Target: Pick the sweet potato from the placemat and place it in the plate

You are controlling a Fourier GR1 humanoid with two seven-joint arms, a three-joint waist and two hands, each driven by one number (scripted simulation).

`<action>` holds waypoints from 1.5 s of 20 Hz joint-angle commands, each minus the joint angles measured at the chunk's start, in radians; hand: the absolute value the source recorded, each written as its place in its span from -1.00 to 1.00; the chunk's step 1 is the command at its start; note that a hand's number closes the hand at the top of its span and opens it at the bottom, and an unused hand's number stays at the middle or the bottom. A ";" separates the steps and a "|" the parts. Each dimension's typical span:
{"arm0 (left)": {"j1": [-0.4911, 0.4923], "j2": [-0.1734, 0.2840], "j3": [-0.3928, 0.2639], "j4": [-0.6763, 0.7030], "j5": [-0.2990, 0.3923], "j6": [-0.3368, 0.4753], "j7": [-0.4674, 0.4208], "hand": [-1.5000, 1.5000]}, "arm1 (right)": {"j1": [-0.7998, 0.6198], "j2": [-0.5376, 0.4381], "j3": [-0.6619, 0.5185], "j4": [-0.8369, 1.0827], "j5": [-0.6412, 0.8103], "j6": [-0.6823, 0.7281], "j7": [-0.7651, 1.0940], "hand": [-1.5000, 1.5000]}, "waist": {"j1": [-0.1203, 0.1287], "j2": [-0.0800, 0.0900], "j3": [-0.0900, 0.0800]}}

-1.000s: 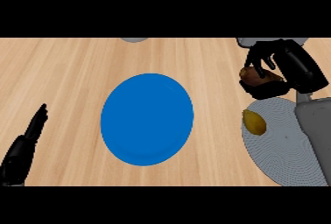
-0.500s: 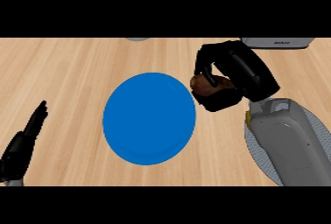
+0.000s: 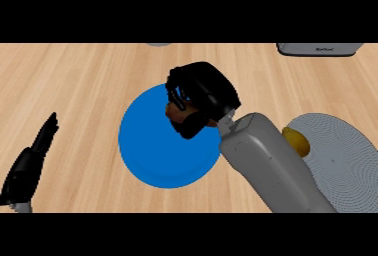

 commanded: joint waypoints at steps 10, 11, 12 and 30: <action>0.000 0.017 0.027 -0.026 0.018 -0.046 0.006 0.00 | -0.067 0.027 0.190 0.354 -0.286 -0.284 0.068 -1.00 | 0.020 0.004 0.000; -0.061 -0.001 0.002 0.027 -0.019 -0.020 0.003 0.00 | -0.059 0.027 0.250 0.406 -0.317 -0.364 0.055 -1.00 | 0.026 0.009 0.000; 0.003 -0.025 -0.008 0.046 -0.033 -0.005 -0.068 0.00 | -0.120 0.027 0.229 0.474 -0.321 -0.348 0.045 -1.00 | 0.026 0.008 0.000; 0.081 -0.056 -0.006 -0.051 -0.036 -0.003 -0.025 0.00 | -0.075 -0.025 -0.089 0.452 -0.673 -0.524 -0.218 -1.00 | -0.002 0.001 0.001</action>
